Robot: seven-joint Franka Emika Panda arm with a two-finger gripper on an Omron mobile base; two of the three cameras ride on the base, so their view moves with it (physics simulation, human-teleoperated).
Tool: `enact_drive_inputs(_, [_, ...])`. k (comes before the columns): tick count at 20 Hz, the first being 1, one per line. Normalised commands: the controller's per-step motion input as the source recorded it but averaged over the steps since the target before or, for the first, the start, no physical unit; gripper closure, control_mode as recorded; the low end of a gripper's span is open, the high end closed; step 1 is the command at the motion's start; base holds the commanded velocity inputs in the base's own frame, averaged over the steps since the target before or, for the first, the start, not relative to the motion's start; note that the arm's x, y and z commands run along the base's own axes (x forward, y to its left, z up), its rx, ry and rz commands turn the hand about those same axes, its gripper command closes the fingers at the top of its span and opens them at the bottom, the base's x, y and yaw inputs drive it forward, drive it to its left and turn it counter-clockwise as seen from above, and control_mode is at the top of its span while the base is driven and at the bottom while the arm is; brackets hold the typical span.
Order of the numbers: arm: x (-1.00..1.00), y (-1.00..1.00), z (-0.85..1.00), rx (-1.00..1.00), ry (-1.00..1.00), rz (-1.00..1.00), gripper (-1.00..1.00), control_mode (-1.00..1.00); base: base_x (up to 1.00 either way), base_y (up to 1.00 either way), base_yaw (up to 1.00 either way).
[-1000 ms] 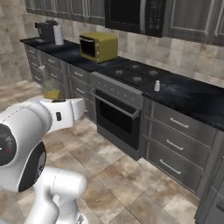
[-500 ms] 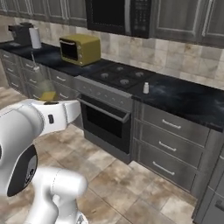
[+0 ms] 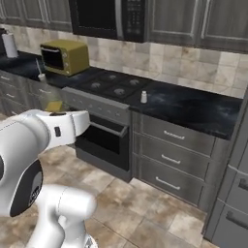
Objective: Take 2 condiments from the cabinet and move them on the counter near the stove.Make sure the condiments are lined up with each other, next to each other.
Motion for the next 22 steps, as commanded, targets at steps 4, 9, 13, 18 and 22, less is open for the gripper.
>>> enact_drive_inputs(4, [0.0,0.0,0.0,0.0,0.0,0.0,1.0,1.0,0.21,0.04,-0.39])
enact_drive_inputs(9, [0.0,0.0,0.0,0.0,0.0,0.0,1.0,1.0,0.34,0.38,-0.32])
enact_drive_inputs(13, [0.0,0.0,0.0,0.0,0.0,0.0,1.0,1.0,0.49,0.61,-0.2])
enact_drive_inputs(18, [0.0,0.0,0.0,0.0,0.0,0.0,1.0,1.0,0.46,0.61,-0.17])
enact_drive_inputs(22, [0.0,0.0,0.0,0.0,0.0,0.0,1.0,1.0,0.52,0.45,-0.15])
